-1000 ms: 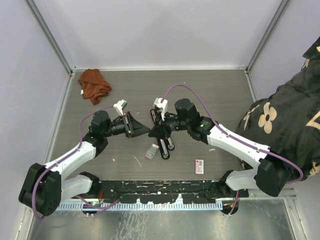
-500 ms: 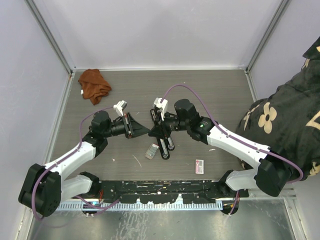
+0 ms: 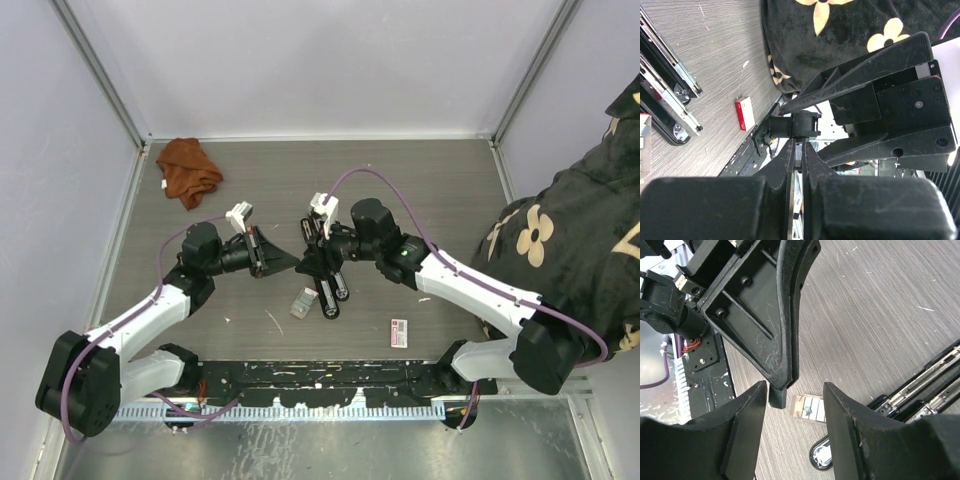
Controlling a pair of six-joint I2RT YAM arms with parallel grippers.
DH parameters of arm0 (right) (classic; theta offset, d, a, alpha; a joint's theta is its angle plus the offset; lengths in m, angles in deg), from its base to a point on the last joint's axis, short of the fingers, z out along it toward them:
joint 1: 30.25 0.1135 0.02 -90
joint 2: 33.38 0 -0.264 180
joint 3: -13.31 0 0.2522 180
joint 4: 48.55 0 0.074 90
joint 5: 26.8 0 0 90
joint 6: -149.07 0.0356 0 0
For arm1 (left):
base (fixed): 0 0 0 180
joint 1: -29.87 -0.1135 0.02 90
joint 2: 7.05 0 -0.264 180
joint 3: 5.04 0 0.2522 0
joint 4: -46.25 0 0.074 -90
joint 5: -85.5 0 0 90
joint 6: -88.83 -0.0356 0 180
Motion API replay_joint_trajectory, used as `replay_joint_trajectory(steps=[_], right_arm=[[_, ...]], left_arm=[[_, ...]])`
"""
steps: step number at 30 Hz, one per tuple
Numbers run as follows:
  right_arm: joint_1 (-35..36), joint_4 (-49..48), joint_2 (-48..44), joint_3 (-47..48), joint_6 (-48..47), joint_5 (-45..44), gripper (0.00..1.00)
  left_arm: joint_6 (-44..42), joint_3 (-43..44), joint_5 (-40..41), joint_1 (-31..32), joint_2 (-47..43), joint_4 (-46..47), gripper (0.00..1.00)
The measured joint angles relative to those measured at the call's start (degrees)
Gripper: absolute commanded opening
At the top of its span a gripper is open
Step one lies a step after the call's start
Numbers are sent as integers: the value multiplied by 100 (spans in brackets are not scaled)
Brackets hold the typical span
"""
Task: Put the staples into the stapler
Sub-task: Pick up the stapler.
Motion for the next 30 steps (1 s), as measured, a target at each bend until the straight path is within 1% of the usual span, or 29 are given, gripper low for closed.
replay_joint_trajectory(steps=[5, 12, 16, 18, 19, 25, 30], right_arm=[[0, -424, -306, -367, 68, -216, 58], [0, -1478, -1062, -1246, 216, -601, 57], [26, -2262, -1121, -1652, 216, -612, 60], [76, -2796, -1143, -2061, 212, -610, 60], [105, -2837, -1147, -2116, 212, -610, 60], [348, -4118, -1335, -2977, -31, -675, 60], [658, -4892, -1274, -3123, -348, -750, 59]], left_arm=[[188, 0, 90, 0, -22, -24, 2], [570, -15, 225, -81, -111, -262, 2], [682, -15, 374, -120, -382, -586, 2], [745, -15, 433, -136, -546, -728, 2], [765, -15, 463, -140, -629, -793, 3], [885, -15, 540, -151, -957, -920, 3], [896, -9, 533, -151, -1056, -979, 3]])
